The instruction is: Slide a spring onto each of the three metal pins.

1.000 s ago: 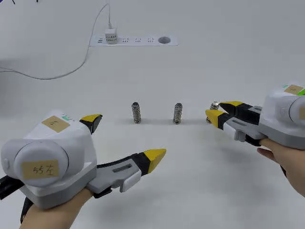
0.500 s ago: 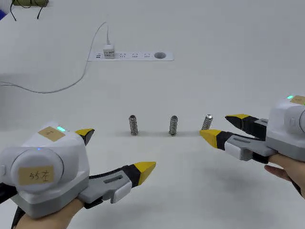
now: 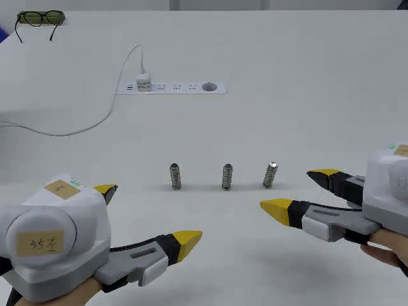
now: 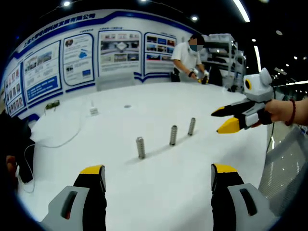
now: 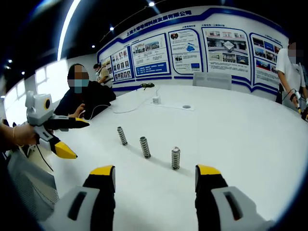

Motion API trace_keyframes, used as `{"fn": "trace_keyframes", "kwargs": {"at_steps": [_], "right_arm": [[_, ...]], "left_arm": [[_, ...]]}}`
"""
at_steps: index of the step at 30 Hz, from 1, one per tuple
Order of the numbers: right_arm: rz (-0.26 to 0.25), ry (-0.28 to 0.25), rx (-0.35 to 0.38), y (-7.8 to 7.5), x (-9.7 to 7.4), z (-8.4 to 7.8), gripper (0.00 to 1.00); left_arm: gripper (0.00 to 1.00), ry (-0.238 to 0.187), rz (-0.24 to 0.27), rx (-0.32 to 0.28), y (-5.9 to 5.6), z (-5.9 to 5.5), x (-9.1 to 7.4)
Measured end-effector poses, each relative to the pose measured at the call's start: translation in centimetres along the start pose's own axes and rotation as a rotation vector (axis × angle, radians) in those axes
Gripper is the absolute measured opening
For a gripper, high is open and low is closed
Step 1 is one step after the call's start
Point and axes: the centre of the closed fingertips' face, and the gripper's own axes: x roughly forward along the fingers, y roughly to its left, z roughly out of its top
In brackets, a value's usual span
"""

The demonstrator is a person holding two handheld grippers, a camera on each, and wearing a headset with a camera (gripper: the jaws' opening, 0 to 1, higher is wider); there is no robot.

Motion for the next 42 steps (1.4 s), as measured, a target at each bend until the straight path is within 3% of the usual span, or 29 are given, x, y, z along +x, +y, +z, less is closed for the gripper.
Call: {"fn": "trace_keyframes", "kwargs": {"at_steps": [13, 23, 42], "right_arm": [[0.017, 0.003, 0.017, 1.6, -1.7, -0.1, 0.81], [0.025, 0.024, -0.022, 2.6, -2.8, -0.8, 0.89], [0.031, 0.029, 0.003, 3.5, -3.6, -1.1, 0.99]], "left_arm": [[0.95, 0.003, -0.007, -0.019, -0.2, -0.2, -1.1], [1.0, -0.009, -0.015, -0.031, -0.6, 0.0, -2.1], [1.0, 0.007, -0.022, -0.031, -1.0, -0.5, -3.2]]}}
